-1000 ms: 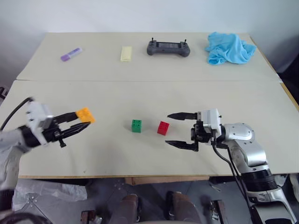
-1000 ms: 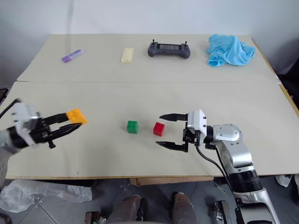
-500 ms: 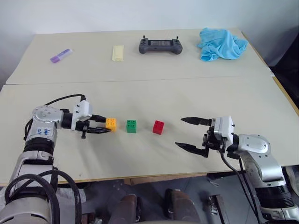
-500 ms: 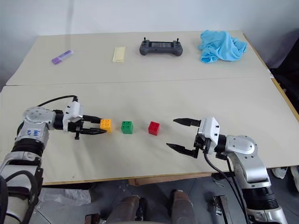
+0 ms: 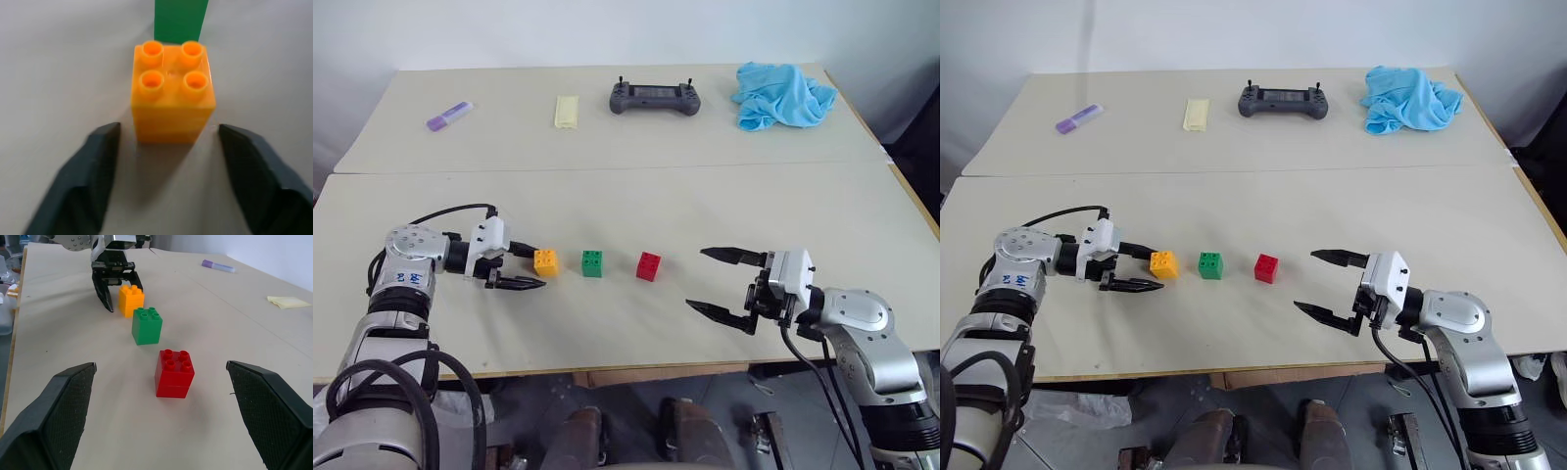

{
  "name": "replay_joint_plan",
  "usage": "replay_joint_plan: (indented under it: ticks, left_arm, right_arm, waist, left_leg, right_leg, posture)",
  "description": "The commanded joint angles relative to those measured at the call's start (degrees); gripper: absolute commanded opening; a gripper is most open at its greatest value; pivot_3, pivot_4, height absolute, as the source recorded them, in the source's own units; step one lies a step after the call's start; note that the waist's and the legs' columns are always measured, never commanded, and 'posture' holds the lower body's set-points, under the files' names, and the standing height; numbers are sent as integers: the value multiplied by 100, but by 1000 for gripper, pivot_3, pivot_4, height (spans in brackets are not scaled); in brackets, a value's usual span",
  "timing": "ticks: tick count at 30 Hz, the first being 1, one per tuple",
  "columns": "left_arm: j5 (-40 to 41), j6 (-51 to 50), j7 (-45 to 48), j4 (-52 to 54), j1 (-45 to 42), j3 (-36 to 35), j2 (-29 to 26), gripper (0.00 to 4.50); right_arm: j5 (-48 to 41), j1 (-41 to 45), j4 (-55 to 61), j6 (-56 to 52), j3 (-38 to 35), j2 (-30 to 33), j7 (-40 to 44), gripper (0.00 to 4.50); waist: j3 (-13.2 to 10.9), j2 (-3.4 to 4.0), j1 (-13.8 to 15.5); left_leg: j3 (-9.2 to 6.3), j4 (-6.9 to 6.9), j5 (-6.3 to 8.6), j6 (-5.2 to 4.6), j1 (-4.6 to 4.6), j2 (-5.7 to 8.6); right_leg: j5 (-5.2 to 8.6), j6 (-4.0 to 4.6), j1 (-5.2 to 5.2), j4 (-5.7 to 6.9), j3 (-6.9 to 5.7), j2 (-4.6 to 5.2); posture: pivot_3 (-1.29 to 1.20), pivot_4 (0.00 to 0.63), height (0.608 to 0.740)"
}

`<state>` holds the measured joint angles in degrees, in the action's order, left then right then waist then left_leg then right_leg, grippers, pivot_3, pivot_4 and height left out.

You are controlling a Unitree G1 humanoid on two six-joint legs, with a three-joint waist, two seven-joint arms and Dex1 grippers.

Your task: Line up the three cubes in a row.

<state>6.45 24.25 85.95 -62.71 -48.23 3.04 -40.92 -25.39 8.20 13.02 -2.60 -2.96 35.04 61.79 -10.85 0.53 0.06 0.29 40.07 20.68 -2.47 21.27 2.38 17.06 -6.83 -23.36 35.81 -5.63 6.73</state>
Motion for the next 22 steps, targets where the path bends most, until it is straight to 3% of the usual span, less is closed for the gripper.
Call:
replay_joint_plan:
  ticks: [1, 14, 22]
  left_arm:
    - [290, -36, 153, 235, 171, -396, -282, 4230]
    - [1493, -1884, -1003, 3641, 2363, -1960, -1065, 4230]
    - [1767, -2582, -1099, 4396, 3073, -2304, -1313, 4230]
  right_arm:
    - [-166, 117, -23, 53, -120, 52, 104, 4500]
    - [-253, 1036, -1111, 69, -258, 756, 1113, 4500]
    - [-145, 1621, -1561, 178, -150, 701, 1410, 4500]
  waist:
    - [0, 0, -4]
    - [-1, 0, -2]
    - [-1, 0, -12]
  left_leg:
    - [0, 0, 0, 0, 0, 0]
    - [-17, 0, 0, 0, 2, 2]
    - [-21, -3, 0, 0, 0, 9]
  right_leg:
    - [0, 0, 0, 0, 0, 1]
    - [0, 2, 4, -4, 35, 53]
    - [0, 2, 8, -6, 33, 60]
  posture:
    - [0, 150, 740]
    - [0, 150, 740]
    - [0, 150, 740]
